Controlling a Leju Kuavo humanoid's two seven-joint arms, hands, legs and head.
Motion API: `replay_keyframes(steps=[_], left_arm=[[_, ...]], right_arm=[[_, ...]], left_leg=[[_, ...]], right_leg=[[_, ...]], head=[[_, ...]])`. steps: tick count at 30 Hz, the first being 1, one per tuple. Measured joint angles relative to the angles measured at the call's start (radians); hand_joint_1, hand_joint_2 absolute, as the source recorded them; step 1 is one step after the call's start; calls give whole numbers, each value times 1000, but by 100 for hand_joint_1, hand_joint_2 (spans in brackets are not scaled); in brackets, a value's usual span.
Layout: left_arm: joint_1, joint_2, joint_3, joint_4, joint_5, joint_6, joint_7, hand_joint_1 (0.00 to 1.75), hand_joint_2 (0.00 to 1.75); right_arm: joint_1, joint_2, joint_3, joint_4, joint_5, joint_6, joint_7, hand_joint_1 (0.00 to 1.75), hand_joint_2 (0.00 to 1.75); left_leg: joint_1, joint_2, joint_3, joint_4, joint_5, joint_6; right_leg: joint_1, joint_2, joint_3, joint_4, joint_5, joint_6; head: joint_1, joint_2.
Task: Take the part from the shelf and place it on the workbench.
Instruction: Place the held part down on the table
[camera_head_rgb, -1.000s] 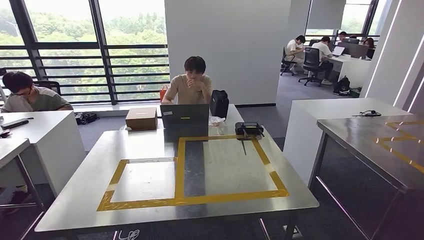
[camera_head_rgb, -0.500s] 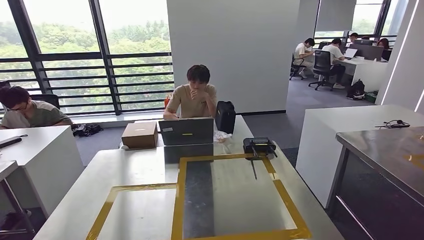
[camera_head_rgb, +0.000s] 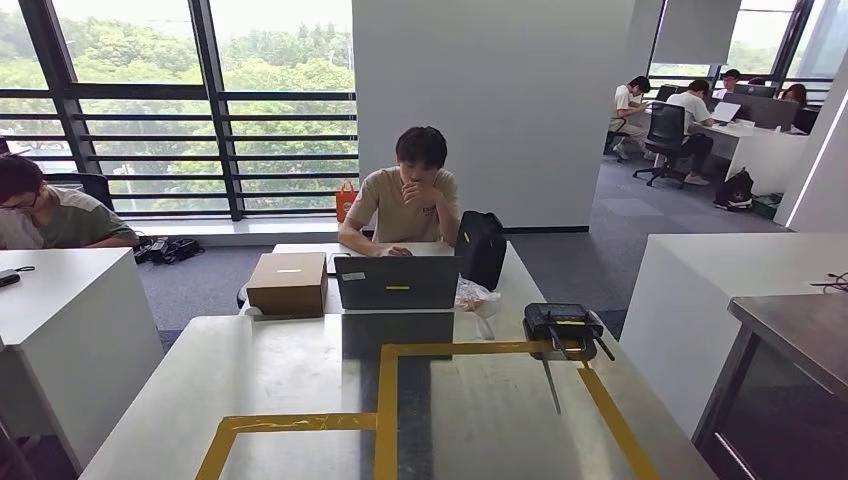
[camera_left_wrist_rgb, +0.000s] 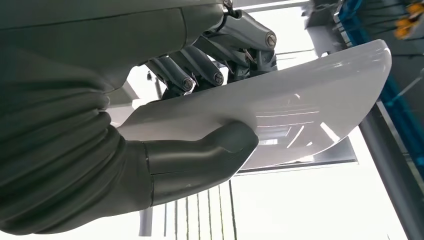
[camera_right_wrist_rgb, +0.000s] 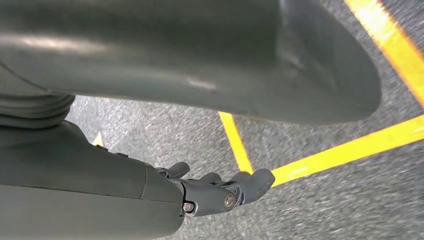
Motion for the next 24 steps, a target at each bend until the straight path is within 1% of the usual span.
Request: replay_keyframes(steps=[1,2,3,4,5,6,7,8,9,10,11,12,13,14,15,16,17,18,19,20,21,22,23,24], left_arm=[[-2,6,-5,14,-6,-19,37,175,175],[-6,14,-13,33,-15,-47,77,175,175],[-12,25,-21,56,-29,-81,115,175,175],[-19,37,-31,82,-46,-116,143,175,175],[-28,47,-41,109,-65,-146,162,175,175],[-38,56,-50,134,-80,-164,171,175,175],[-47,61,-57,156,-90,-174,175,175,175],[-55,67,-63,173,-102,-178,178,175,175],[-61,73,-67,187,-123,-180,181,175,175],[-68,81,-72,198,-160,-182,184,175,175],[-76,90,-79,210,-212,-186,186,175,175],[-87,98,-89,225,-274,-195,186,175,175],[-101,105,-102,243,-339,-208,185,175,175],[-113,109,-122,264,-411,-224,184,175,175],[-123,113,-148,287,-489,-238,182,175,175],[-132,115,-178,312,-566,-247,179,175,175],[-139,115,-213,340,-638,-255,172,175,175],[-146,114,-250,368,-693,-260,161,175,175],[-153,110,-285,394,-731,-265,146,175,175],[-161,103,-319,419,-762,-267,130,175,175],[-169,92,-354,444,-788,-265,116,175,175],[-176,78,-386,468,-812,-260,106,175,175],[-181,62,-419,489,-834,-254,98,175,175],[-184,45,-451,507,-854,-248,93,175,175]], right_arm=[[2,0,0,0,0,0,1,0,0],[5,0,0,0,2,0,2,0,0],[7,0,0,0,5,1,3,0,0],[9,0,0,0,8,2,4,0,0],[11,0,0,0,10,4,6,0,0],[12,-1,0,0,12,5,6,0,0],[13,-2,0,0,13,6,7,0,0],[13,-2,0,0,14,7,7,0,0],[13,-3,0,0,16,8,8,0,0],[13,-3,0,0,19,10,9,0,0],[13,-2,0,0,22,13,9,0,0],[13,-2,0,0,26,15,9,0,0],[12,-2,1,0,30,17,9,0,0],[9,-2,2,0,34,17,9,0,0],[7,-2,2,0,37,18,11,0,0],[5,-2,3,0,40,18,14,0,0],[4,-2,3,0,43,19,17,0,0],[4,-2,3,0,46,20,19,0,0],[3,-2,4,0,48,22,20,0,0],[3,-2,4,0,51,24,20,0,0],[3,-2,4,0,52,26,19,0,0],[3,-2,4,0,54,28,18,0,0],[3,-3,4,0,55,29,18,0,0],[2,-3,5,0,56,31,18,0,0]], left_leg=[[-1,-4,20,-7,-12,1],[-1,-7,41,-11,-26,1],[-2,-10,62,-13,-41,0],[-4,-11,82,-15,-55,-1],[-5,-11,97,-16,-69,-2],[-7,-12,113,-16,-82,-4],[-9,-14,123,-17,-93,-7],[-10,-15,130,-20,-103,-12],[-12,-17,139,-17,-104,-19],[-12,-19,144,-13,-103,-25],[-12,-17,148,-5,-105,-31],[-12,-16,146,13,-113,-36],[-11,-15,133,40,-133,-41],[-10,-13,109,85,-162,-47],[-8,-12,75,141,-192,-52],[-6,-12,41,193,-214,-56],[-3,-11,16,226,-222,-59],[-1,-11,6,222,-206,-60],[2,-11,13,185,-172,-61],[5,-11,33,121,-127,-63],[6,-11,52,60,-98,-65],[5,-11,64,18,-89,-61],[4,-11,72,-8,-81,-56],[3,-10,71,-11,-83,-48]], right_leg=[[1,0,-35,8,-52,0],[2,0,-62,-2,-95,-3],[4,0,-82,-29,-112,-8],[8,0,-94,-73,-91,-15],[14,-1,-99,-131,-28,-27],[21,2,-100,-186,52,-38],[26,6,-98,-227,115,-48],[30,10,-95,-253,159,-54],[31,15,-91,-264,175,-56],[29,17,-81,-271,179,-59],[26,15,-70,-278,189,-62],[22,14,-60,-284,197,-66],[19,12,-52,-287,199,-69],[17,10,-50,-288,199,-71],[15,10,-50,-288,197,-72],[13,9,-51,-288,196,-71],[11,9,-52,-288,194,-70],[8,10,-51,-287,192,-68],[5,11,-51,-285,190,-64],[2,12,-50,-281,188,-60],[0,13,-51,-277,186,-54],[-1,14,-52,-274,184,-46],[-1,15,-55,-272,183,-39],[1,15,-57,-270,182,-34]], head=[[1,0],[1,0],[1,0],[2,0],[2,0],[2,0],[1,0],[1,0],[1,0],[1,0],[0,0],[0,0],[-1,0],[-2,0],[-2,0],[-2,0],[-2,0],[-2,0],[-2,0],[-2,0],[-2,0],[-3,0],[-2,0],[-2,0]])
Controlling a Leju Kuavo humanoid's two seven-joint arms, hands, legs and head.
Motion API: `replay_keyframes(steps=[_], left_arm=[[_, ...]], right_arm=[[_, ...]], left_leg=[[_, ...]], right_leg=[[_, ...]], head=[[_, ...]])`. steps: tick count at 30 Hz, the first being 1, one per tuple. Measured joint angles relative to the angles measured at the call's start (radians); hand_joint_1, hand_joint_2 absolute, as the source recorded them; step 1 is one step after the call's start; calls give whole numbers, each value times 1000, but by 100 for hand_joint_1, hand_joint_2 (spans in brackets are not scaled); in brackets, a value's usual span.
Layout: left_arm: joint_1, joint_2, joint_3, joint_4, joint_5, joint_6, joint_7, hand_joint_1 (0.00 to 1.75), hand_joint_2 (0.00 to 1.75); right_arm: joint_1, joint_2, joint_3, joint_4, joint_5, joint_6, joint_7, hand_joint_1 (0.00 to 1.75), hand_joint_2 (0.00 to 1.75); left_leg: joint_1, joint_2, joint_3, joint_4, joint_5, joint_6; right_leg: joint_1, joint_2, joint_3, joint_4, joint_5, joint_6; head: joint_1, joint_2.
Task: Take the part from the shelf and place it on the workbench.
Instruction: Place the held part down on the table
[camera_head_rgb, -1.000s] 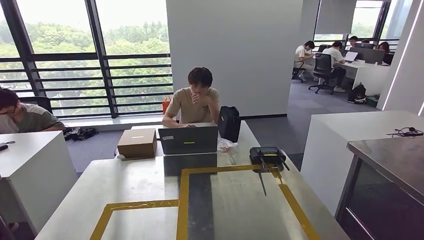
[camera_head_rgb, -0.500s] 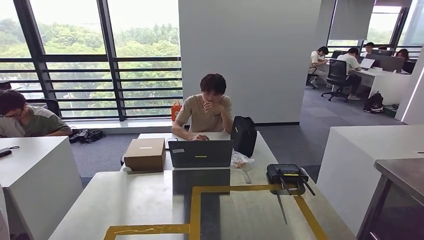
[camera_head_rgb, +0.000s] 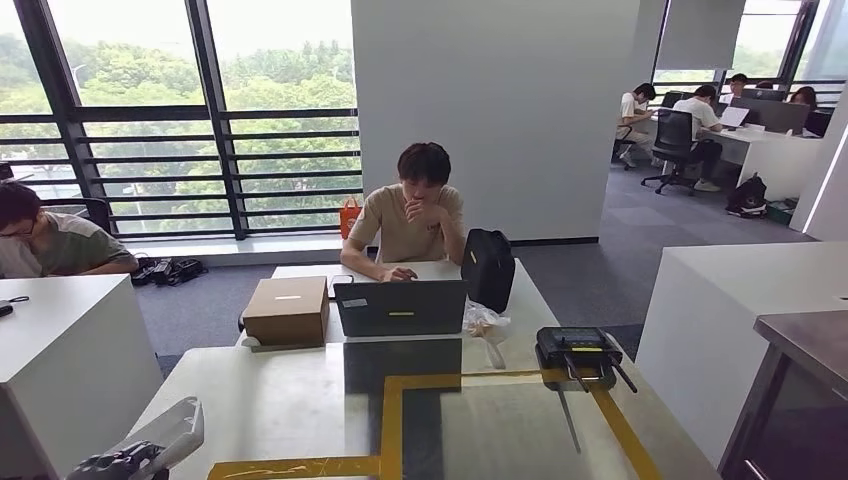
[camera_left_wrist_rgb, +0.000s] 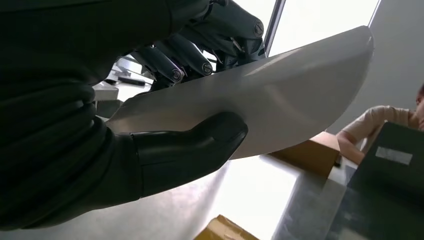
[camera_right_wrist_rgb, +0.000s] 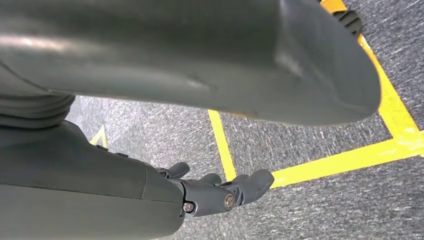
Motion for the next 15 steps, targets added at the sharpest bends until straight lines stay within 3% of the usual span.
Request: replay_keyframes(steps=[1,4,7,9,13,15], left_arm=[[-2,-15,-28,14,-16,5,-4,175,175],[-13,-61,-109,59,-62,16,-15,175,175],[-19,-100,-181,101,-91,28,-25,175,175],[-21,-125,-221,124,-108,35,-46,175,175],[-19,-166,-319,153,-161,67,-67,175,175],[-14,-184,-366,155,-176,77,-57,175,175]], right_arm=[[0,-1,0,0,2,1,0,0,0],[0,-2,3,0,9,1,0,0,0],[-1,-2,7,0,12,1,0,0,0],[-1,-2,9,0,13,1,-3,0,0],[1,-2,14,0,13,5,-16,0,0],[2,-2,16,0,13,5,-18,0,0]], left_leg=[[0,1,0,0,8,7],[-1,-1,1,-1,23,14],[-4,-1,1,-1,21,24],[-4,-1,1,-1,20,28],[-8,-2,1,-1,17,32],[-8,-2,1,-1,16,33]], right_leg=[[2,0,-2,0,1,-4],[4,0,0,-4,6,-32],[3,0,5,-12,7,-32],[3,0,8,-17,8,-24],[-2,0,12,-23,7,18],[-3,0,12,-24,6,24]], head=[[1,0],[2,0],[2,0],[2,0],[2,0],[2,0]])
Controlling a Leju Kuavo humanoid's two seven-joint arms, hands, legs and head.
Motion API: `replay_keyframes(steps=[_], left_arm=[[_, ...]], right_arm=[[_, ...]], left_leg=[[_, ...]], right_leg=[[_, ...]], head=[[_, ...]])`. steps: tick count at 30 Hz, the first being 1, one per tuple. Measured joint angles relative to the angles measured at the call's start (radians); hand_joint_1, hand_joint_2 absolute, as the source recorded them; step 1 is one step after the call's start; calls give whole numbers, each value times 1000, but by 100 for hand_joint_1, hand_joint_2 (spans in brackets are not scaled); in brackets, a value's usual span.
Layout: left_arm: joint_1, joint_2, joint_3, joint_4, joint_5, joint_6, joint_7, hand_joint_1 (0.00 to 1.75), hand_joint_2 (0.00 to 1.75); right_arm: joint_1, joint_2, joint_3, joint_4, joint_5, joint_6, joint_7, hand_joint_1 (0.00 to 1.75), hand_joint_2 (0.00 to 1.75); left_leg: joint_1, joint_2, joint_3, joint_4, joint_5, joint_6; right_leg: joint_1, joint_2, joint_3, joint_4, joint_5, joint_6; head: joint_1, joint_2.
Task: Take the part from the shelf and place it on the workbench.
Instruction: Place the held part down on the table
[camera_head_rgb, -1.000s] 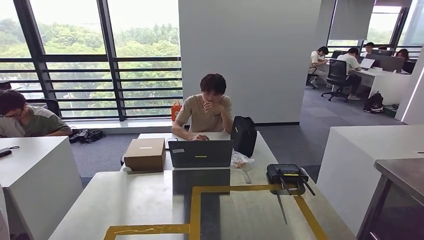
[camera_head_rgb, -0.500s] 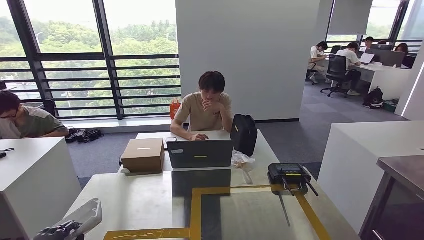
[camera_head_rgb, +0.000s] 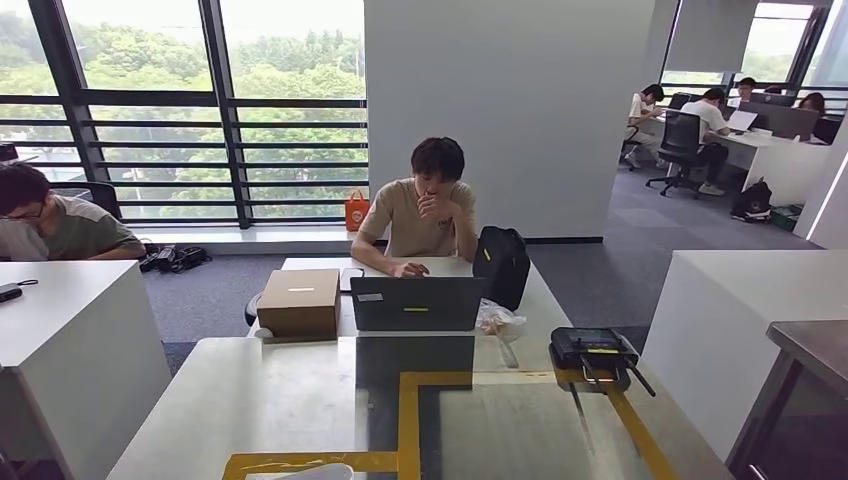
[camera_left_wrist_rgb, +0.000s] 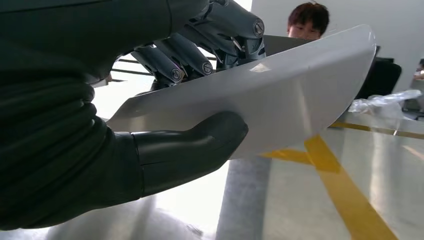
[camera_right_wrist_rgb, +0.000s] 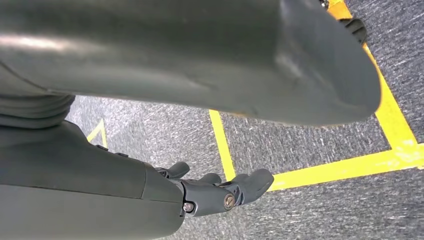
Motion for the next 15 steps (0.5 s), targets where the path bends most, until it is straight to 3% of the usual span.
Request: replay_keyframes(steps=[9,13,14,15], left_arm=[[4,-18,-73,-19,10,21,3,175,175],[3,-18,-84,-45,24,57,-26,0,175],[4,-18,-86,-50,23,69,-24,0,175],[4,-18,-88,-54,21,79,-17,0,131]], right_arm=[[3,1,0,0,-8,-8,15,0,0],[5,1,0,0,-14,-12,16,0,0],[6,1,0,0,-14,-12,14,0,0],[7,1,0,0,-14,-12,13,0,0]], left_leg=[[0,0,5,-8,0,-1],[0,0,7,-12,2,-4],[0,0,7,-13,2,-4],[0,0,8,-14,2,-4]], right_leg=[[1,-1,-1,0,-3,4],[0,-2,0,0,-3,4],[0,-2,0,0,-3,4],[0,-2,0,0,-4,4]], head=[[0,0],[0,0],[0,0],[0,0]])
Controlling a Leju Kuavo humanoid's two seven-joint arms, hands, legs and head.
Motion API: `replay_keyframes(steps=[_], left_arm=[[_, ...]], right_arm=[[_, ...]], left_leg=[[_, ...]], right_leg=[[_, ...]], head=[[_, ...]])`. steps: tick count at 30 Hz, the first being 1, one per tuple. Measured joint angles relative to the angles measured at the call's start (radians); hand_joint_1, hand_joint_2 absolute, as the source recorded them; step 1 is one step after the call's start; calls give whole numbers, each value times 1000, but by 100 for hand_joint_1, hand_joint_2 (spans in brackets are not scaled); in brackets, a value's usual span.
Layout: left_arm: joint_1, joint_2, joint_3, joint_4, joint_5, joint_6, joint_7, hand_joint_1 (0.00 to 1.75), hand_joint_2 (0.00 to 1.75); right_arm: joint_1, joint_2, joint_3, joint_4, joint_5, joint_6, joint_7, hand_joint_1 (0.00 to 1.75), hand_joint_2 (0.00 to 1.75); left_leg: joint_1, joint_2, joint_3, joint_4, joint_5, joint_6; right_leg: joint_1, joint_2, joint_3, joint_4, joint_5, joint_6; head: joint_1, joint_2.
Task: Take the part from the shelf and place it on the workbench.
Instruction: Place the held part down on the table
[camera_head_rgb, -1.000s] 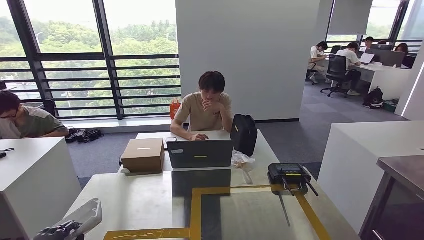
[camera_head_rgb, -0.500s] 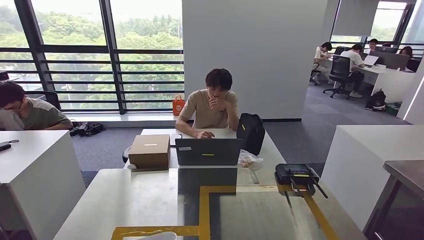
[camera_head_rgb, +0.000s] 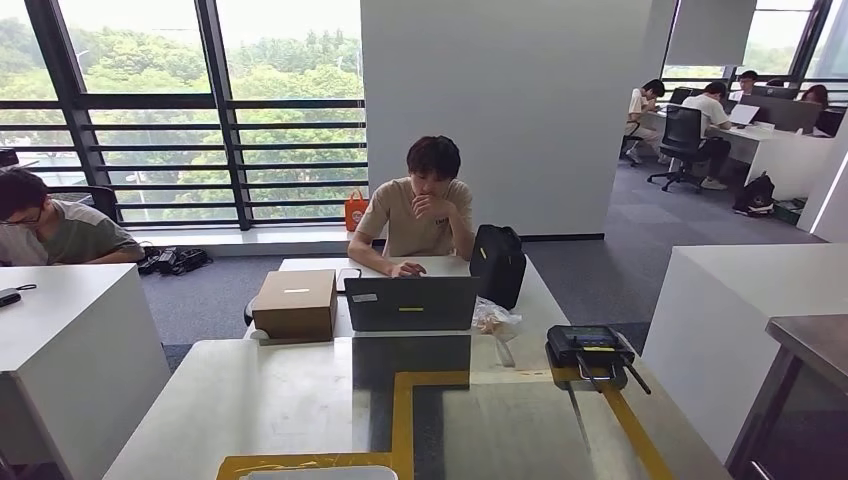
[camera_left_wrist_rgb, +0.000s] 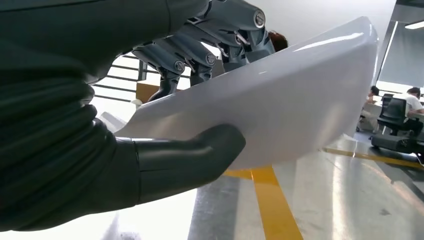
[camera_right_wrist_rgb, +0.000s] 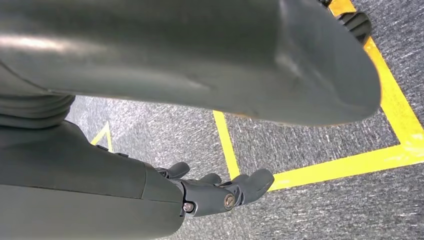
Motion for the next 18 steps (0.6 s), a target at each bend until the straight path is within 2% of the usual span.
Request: replay_keyframes(steps=[3,7,14,18], left_arm=[[0,0,-2,-4,5,-4,39,0,0],[6,8,-3,-11,18,-18,71,0,0],[29,32,-3,-60,42,-8,73,0,0],[37,45,-1,-90,47,1,79,0,0]], right_arm=[[1,0,0,0,2,0,-6,0,0],[1,1,0,0,10,0,-10,0,0],[1,1,0,0,16,2,-6,0,0],[2,4,0,0,18,6,-7,0,0]], left_leg=[[0,0,1,-2,0,-1],[0,0,1,-3,1,-1],[0,0,2,-5,1,-2],[-3,0,8,-17,12,11]], right_leg=[[0,0,0,0,0,-1],[0,0,0,0,-1,-1],[0,0,0,0,-1,-2],[-5,-2,6,-12,6,9]], head=[[0,0],[0,0],[0,0],[0,0]])
